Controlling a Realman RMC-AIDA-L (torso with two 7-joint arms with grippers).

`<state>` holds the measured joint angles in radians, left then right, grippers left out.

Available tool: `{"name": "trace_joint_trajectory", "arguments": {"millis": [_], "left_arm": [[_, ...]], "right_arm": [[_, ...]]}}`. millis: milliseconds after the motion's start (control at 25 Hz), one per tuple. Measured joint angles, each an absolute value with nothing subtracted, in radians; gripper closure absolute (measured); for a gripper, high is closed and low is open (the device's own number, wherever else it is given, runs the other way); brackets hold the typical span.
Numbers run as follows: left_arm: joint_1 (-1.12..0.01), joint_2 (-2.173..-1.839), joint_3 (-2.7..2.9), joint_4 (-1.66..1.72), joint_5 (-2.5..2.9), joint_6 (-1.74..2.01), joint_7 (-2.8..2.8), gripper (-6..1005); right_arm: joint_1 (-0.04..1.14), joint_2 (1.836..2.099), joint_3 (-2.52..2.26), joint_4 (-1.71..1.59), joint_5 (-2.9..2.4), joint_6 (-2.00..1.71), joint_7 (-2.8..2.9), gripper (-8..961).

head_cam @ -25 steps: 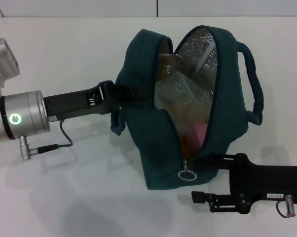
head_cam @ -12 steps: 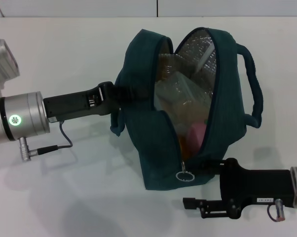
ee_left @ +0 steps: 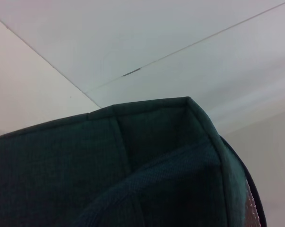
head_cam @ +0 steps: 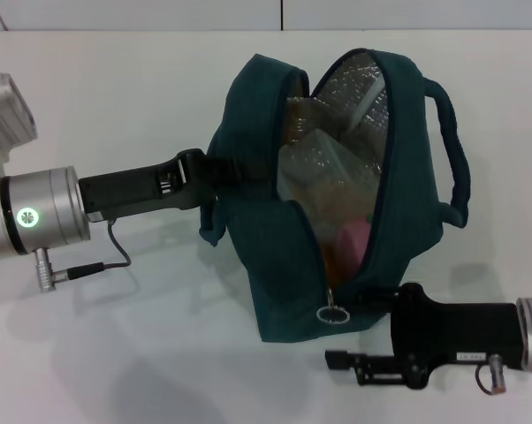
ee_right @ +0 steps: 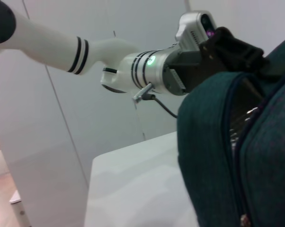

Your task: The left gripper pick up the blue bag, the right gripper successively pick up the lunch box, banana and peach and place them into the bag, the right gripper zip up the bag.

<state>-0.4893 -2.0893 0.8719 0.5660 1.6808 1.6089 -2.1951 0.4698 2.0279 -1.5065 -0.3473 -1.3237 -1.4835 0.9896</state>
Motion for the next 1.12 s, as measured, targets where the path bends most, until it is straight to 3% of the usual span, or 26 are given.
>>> {"name": "trace_joint_trajectory", "arguments": {"millis": [560,680,880,1120], "left_arm": [[-0.489,-2.089,0.874,0.566,1.681,1.611,-2.195,968],[-0.488,-2.089,0.874,0.566,1.681,1.611,-2.195,968],[-0.486,-2.089,0.874,0.566,1.681,1.611,-2.195,968],[-0.474,-2.088,0.874,0.566,1.681,1.612,-2.188,967]], "right_arm": [[0.462,2.028,-1.508,-0.344,-1.265,-1.438,0.989,529],[0.462,2.028,-1.508,-0.343,-1.265,-1.436,0.989,762],[0.459,2.028,-1.508,-0.342,-1.265,-1.441,0.989,947],[0.435,2.023,-1.498,-0.354,-1.265,-1.474,0.990,947]]}}
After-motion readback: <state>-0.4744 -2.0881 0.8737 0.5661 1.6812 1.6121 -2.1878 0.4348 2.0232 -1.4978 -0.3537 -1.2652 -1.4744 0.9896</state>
